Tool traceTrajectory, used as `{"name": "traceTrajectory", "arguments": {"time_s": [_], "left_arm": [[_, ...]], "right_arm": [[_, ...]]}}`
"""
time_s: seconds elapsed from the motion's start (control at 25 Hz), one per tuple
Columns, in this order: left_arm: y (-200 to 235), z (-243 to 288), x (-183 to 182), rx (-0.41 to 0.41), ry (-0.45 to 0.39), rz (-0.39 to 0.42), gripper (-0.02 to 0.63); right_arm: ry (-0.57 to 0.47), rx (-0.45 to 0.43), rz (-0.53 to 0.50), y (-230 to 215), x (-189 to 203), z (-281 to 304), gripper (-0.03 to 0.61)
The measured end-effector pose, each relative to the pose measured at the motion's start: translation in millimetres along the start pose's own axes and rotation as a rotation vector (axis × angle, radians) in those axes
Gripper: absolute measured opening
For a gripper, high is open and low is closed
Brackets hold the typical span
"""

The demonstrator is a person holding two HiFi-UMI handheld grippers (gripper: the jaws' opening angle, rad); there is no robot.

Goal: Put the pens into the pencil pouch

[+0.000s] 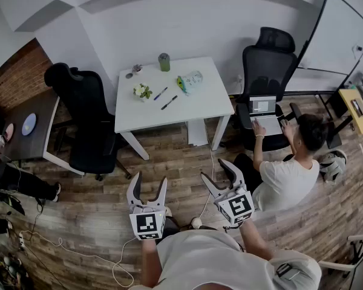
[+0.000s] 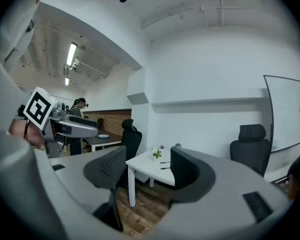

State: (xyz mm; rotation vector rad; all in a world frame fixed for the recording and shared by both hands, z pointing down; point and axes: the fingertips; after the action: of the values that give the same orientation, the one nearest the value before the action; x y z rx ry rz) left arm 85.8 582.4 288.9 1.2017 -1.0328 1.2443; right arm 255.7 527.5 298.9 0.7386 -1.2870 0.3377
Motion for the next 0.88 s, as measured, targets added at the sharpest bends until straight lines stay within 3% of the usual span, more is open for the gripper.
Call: {"name": "traceTrajectory", "arguments": {"time_s": [0.44,0.88], "left_arm": [[21,26,12,0.010,0.000,-0.024,0.307],[74,100,-6,0.034,-0.018,-0.040,0.303]], "right_arm": [[0.003,0.039,0.042,-10,14,30,0.308],[0.037,0.061,0.006,-35,13,110,0.305]]}}
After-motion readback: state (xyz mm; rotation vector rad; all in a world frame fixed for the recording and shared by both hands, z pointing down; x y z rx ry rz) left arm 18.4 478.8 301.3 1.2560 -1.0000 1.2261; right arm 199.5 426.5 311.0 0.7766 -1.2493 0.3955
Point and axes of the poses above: the fingertips, and each gripper's own axes: z forward along the fingers, y to its left, x out of its underside, and after that the axes turned 13 degrees about -z, right-handed
